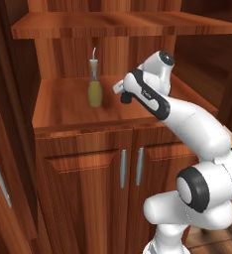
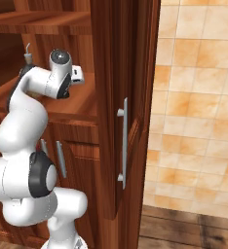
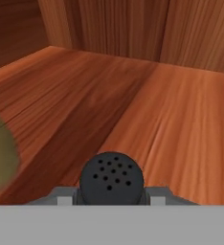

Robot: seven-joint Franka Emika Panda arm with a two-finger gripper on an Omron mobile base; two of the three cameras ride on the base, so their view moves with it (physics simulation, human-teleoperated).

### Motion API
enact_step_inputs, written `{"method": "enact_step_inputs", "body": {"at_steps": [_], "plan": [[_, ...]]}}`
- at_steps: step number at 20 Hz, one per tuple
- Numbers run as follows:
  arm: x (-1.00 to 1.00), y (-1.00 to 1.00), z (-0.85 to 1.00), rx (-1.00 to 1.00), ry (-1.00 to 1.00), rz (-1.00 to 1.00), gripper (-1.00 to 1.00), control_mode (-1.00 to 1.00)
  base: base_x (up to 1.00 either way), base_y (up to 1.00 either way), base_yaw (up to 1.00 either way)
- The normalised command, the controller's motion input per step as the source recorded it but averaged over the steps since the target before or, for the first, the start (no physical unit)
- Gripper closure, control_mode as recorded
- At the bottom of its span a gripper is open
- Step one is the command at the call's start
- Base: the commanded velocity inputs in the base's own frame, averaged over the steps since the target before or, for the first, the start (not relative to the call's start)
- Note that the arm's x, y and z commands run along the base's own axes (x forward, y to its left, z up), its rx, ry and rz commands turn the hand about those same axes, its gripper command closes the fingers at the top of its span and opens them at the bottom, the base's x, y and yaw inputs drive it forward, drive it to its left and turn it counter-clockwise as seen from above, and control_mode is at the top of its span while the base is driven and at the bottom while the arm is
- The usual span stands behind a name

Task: Retrieve the bottle and the shaker from the cabinet and place them next to the mixing bowl on the counter. Then add garlic from the fridge to the mixing bowl.

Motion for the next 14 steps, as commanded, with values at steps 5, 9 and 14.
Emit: {"method": "enact_step_inputs", "body": {"at_steps": [5, 9, 14], "plan": [[-1.0, -0.46, 0.0, 0.0, -0.02, -0.1, 1.0, -1.0, 0.0, 0.0, 0.0], [-1.0, -0.36, 0.03, 0.01, 0.01, -0.31, 1.0, -1.0, 0.0, 0.0, 0.0], [-1.0, -0.19, 0.06, 0.0, 0.08, -0.44, 1.0, -1.0, 0.0, 0.0, 0.0]]}}
